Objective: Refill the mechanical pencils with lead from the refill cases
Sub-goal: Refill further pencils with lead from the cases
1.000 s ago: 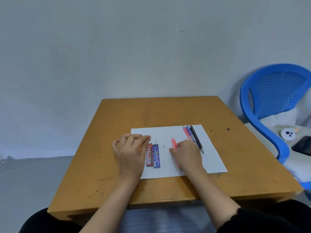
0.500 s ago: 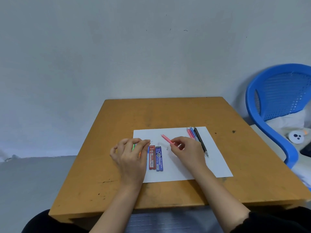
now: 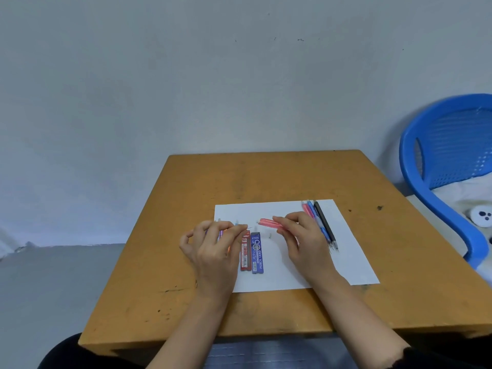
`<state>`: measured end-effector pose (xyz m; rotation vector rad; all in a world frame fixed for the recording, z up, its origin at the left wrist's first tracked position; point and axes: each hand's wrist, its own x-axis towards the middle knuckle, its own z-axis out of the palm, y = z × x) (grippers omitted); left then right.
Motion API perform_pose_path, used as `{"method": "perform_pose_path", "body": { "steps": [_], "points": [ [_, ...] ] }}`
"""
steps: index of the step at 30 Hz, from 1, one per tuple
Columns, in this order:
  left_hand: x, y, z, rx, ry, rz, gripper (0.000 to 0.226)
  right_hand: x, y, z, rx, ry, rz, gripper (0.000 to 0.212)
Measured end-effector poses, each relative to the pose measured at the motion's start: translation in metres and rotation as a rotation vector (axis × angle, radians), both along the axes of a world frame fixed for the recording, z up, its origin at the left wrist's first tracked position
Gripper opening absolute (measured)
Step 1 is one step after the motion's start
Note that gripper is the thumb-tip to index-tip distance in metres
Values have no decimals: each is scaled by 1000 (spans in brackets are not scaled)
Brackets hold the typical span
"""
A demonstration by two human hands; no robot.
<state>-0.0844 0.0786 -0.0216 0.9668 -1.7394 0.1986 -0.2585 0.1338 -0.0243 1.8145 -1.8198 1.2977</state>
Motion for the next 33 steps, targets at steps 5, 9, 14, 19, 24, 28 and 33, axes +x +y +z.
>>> {"method": "perform_pose_path", "body": {
  "steps": [5,9,14,19,24,28,33],
  "points": [
    [-1,-1,-1,7,-13,-10,14,0,1,-1,-43,36,21,33],
    [-1,0,-1,7,-18,-12,12,-3,-1,-2,-77,23,14,29],
    [-2,-1,-1,13,-15,-10,14,-4,1,-3,-95,40,19,27],
    [-1,-1,-1,12,-27,-14,12,-3,0,-2,-108,62,25,27],
    [-1,0,-1,23,-40,-18,14,-2,1,-2,-120,71,36,28],
    [-1,0,0,15,-53,-27,17,-2,1,-2,-103,85,65,27],
    [1,-1,-1,9,-66,-41,16,-2,1,-1,-97,99,75,27]
  ]
}}
